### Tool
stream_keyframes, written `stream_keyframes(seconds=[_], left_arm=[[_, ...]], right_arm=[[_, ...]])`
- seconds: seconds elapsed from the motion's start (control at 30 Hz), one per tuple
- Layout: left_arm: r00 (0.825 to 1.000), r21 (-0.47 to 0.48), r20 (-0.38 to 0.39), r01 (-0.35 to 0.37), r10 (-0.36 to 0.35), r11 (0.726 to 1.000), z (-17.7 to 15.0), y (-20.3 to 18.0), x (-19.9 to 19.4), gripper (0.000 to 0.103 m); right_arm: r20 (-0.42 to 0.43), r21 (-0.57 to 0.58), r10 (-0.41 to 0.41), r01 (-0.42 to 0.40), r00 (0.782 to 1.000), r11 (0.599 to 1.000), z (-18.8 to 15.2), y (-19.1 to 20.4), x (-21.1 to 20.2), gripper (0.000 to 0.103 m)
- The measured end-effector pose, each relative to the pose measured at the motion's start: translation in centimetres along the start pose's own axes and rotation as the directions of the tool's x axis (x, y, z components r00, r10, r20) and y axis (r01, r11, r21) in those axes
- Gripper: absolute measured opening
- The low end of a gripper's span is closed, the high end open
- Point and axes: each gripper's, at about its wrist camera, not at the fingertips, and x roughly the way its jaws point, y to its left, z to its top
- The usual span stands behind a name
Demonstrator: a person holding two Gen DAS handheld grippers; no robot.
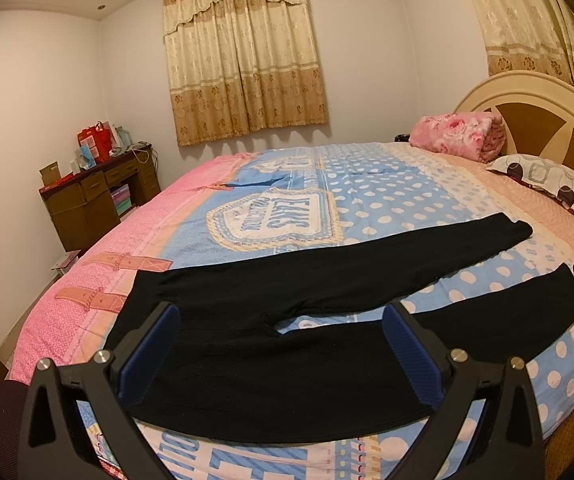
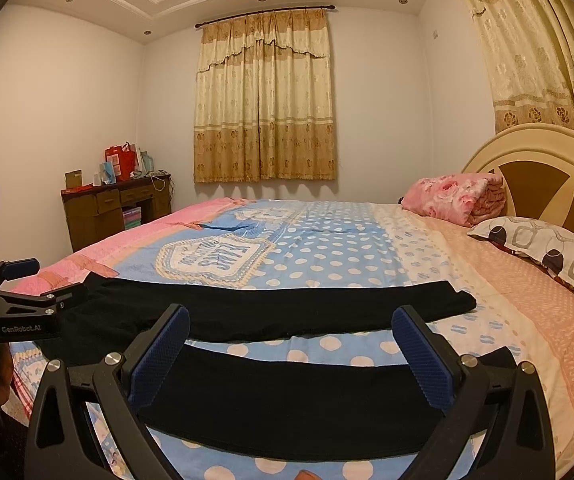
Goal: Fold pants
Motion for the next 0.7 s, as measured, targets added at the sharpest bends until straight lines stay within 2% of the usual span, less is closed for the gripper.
stream_keyframes(seconds=[0.5, 0.7], left_arm=[[1.000, 0.000, -0.006, -0.004, 0.004, 1.000, -0.5, 0.3, 0.4, 0.103], [0.998, 0.002, -0.040, -0.049, 0.049, 0.999, -1.6, 2.7, 3.1, 0.103]], right_arm=[[-0.031, 0.006, -0.007, 0.007, 1.000, 1.000, -0.2, 0.1, 1.0, 0.102], [-0.055, -0.014, -0.015, 0.014, 0.998, 1.000, -0.7, -2.0, 2.2, 0.102]])
